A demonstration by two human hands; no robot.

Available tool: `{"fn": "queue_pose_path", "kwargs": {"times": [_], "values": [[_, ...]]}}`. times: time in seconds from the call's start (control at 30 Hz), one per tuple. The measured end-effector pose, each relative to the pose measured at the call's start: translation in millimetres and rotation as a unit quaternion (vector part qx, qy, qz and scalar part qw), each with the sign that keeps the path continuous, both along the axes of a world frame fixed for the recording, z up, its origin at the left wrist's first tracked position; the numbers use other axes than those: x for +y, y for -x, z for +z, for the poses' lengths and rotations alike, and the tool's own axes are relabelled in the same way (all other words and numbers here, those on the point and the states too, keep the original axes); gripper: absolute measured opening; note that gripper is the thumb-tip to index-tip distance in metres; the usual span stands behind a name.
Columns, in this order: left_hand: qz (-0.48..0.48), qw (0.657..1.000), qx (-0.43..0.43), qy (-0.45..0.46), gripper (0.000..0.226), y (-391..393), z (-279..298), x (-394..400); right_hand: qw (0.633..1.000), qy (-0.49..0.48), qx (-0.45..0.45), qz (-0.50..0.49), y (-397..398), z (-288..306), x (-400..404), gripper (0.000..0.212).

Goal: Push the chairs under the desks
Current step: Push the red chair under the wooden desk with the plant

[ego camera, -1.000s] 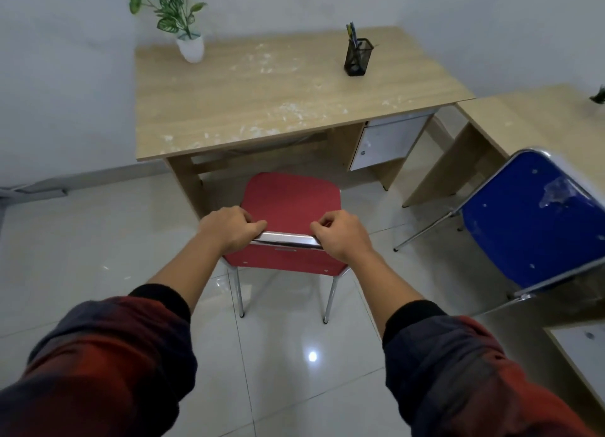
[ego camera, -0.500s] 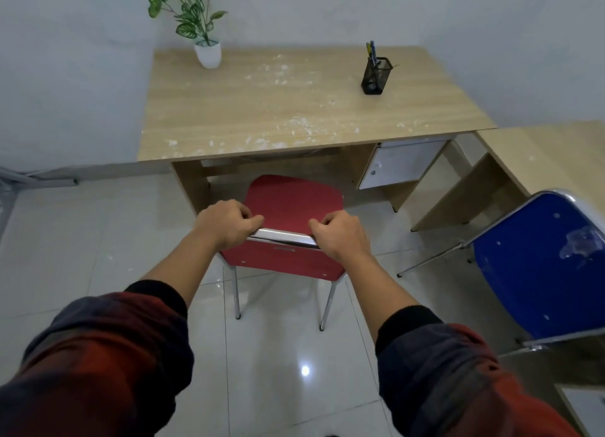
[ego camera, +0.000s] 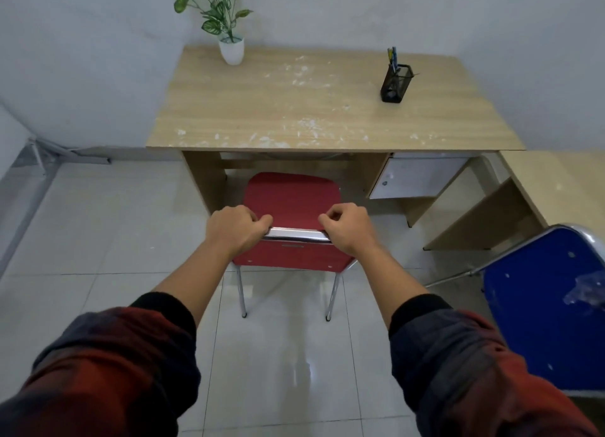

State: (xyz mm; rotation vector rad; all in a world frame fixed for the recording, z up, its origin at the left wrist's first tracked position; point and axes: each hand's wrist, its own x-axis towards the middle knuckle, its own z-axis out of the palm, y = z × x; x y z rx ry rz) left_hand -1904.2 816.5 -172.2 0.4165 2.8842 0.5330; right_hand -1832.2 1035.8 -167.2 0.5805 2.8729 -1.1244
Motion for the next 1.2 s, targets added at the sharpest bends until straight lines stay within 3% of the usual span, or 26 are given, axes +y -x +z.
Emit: {"fn": "queue_pose_path", "kwargs": {"times": [0.2, 0.47, 0.57, 0.93, 1.2], "values": [[0.029, 0.999, -0.026, -0.013, 0.046, 9, 2, 4, 0.999, 0.001, -0.013, 0.030, 13, 0, 7, 0.029], [0.040, 0.999, -0.012, -0.012, 0.043, 59, 3, 9, 0.997, -0.049, -0.035, -0.041, 58, 2, 5, 0.041], [0.049, 0.999, -0.002, -0.017, 0.044, 78, -2, -3, 0.998, -0.035, -0.041, -0.013, 73, -3, -4, 0.043], [0.086, 0.996, 0.012, -0.024, 0.042, 122, -6, 36, 0.998, 0.010, -0.039, 0.056, 131, 2, 43, 0.034], [0.037, 0.997, -0.026, -0.057, 0.036, 150, -1, 35, 0.998, -0.019, -0.052, 0.018, 156, 1, 42, 0.034]]}}
